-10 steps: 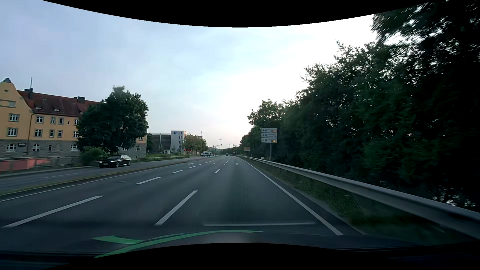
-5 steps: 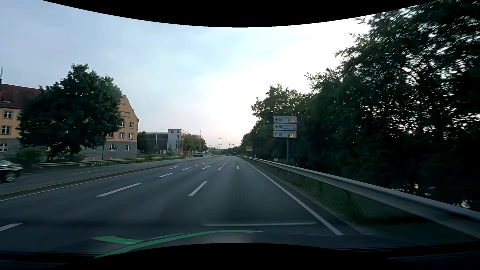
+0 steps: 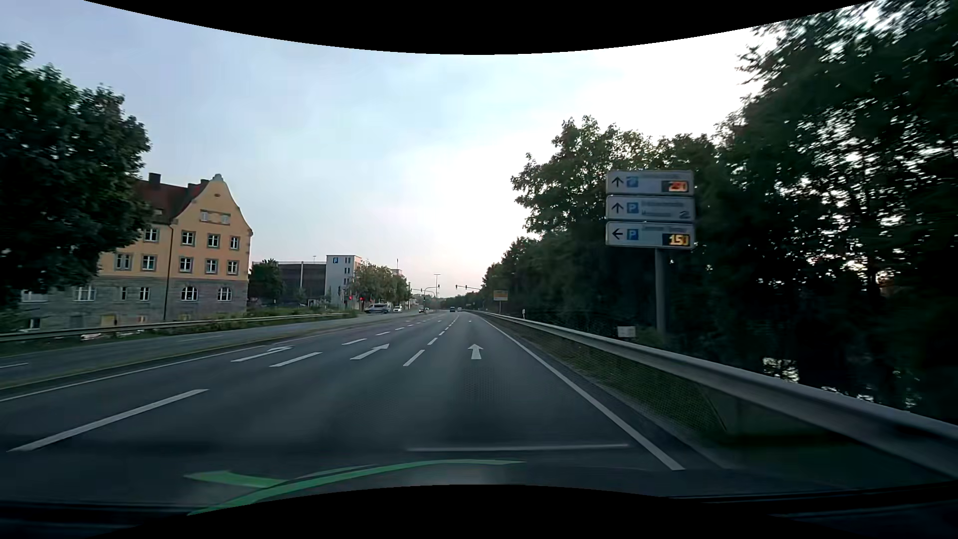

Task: Follow the waypoints while adhering to traffic rules and regulations

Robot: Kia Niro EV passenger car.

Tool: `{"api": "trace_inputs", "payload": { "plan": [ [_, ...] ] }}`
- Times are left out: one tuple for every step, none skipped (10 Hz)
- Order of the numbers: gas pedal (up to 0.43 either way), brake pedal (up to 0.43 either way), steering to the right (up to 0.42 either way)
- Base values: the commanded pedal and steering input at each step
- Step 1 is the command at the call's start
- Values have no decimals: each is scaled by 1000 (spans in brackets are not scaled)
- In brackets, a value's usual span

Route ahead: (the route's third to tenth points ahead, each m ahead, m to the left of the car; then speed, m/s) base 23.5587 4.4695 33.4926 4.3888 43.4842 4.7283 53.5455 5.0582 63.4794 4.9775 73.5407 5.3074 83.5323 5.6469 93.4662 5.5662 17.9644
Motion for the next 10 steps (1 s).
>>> {"api": "trace_inputs", "payload": {
  "plan": [
    [0, 0, 0],
    [0, 0, 0],
    [0, 0, 0],
    [0, 0, 0],
    [0, 0, 0],
    [0, 0, -1],
    [0, 0, -2],
    [0, 0, -2],
    [0, 0, -2],
    [0, 0, -2]
  ]
}}
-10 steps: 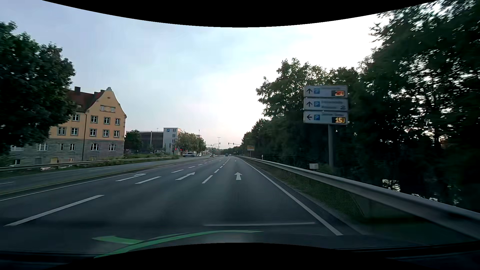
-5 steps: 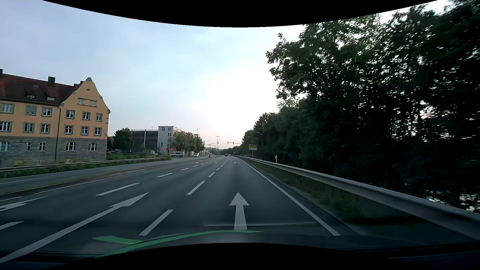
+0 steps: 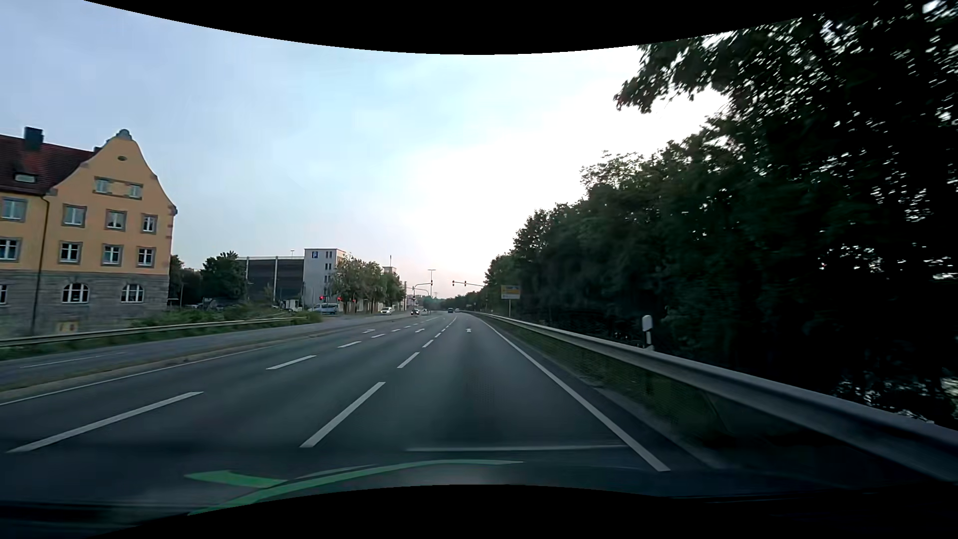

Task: Follow the waypoints while adhering to traffic rules and regulations

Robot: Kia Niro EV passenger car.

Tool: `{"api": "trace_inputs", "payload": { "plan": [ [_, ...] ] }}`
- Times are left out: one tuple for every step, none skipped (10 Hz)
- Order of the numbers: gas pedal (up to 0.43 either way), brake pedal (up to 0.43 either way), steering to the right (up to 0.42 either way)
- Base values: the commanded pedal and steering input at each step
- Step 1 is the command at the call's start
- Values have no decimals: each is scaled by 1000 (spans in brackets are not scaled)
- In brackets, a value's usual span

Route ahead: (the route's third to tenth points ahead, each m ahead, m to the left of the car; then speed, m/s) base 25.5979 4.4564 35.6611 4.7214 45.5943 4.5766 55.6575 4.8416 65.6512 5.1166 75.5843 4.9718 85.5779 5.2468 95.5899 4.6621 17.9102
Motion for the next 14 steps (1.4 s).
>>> {"api": "trace_inputs", "payload": {
  "plan": [
    [0, 110, -2],
    [0, 195, -2],
    [0, 256, -2],
    [0, 268, -2],
    [0, 274, -2],
    [0, 274, -2],
    [0, 280, -2],
    [0, 280, -3],
    [0, 287, -3],
    [0, 287, -4],
    [0, 287, -4],
    [0, 287, -3],
    [0, 287, -4],
    [0, 293, -4]
  ]
}}
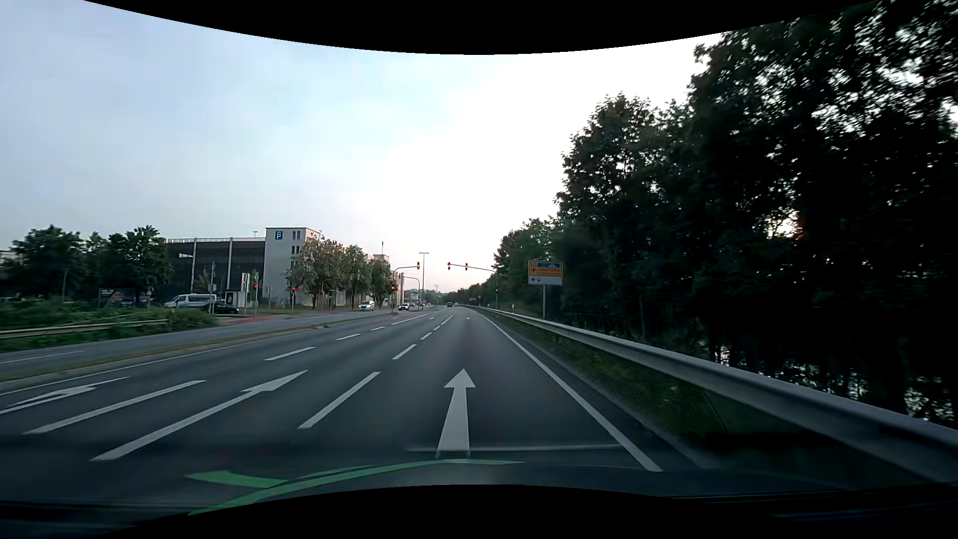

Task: Follow the waypoints while adhering to traffic rules and regulations

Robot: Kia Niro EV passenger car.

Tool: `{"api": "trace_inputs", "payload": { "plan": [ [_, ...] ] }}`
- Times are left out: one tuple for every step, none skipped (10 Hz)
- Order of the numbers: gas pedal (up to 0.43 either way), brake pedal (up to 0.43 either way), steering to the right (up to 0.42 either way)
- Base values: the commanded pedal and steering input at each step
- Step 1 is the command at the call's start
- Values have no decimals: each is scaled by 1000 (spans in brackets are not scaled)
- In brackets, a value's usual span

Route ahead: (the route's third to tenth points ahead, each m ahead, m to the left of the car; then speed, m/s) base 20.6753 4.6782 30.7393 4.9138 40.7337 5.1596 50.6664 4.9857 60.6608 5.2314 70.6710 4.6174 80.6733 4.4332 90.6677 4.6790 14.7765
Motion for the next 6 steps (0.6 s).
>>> {"api": "trace_inputs", "payload": {
  "plan": [
    [0, 299, -4],
    [0, 305, -3],
    [0, 305, -3],
    [0, 305, -4],
    [0, 305, -4],
    [0, 305, -4]
  ]
}}
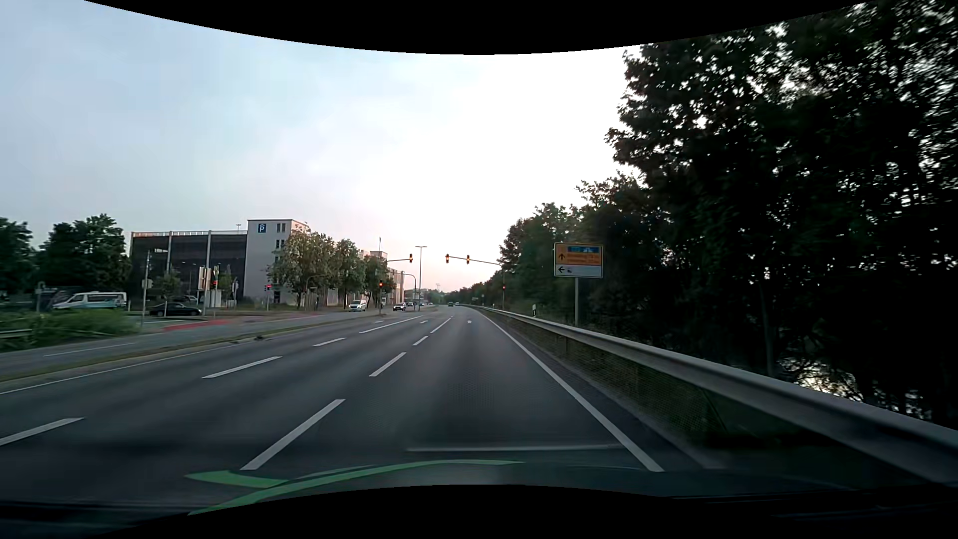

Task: Follow the waypoints while adhering to traffic rules and regulations

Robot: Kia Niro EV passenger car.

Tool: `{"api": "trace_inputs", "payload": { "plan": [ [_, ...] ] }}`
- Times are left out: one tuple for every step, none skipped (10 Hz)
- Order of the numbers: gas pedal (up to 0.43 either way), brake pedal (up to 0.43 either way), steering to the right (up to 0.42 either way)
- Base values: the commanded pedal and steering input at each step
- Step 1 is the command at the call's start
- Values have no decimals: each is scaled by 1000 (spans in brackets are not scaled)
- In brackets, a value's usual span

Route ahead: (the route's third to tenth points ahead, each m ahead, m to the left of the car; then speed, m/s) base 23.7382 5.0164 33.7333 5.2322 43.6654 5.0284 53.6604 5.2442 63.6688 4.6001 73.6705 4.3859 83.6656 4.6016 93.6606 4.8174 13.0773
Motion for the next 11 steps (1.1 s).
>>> {"api": "trace_inputs", "payload": {
  "plan": [
    [0, 305, -4],
    [0, 305, -4],
    [0, 305, -4],
    [0, 305, -4],
    [0, 305, -3],
    [0, 305, -3],
    [0, 305, -3],
    [0, 305, -1],
    [0, 305, -1],
    [0, 305, -1],
    [0, 305, 0]
  ]
}}
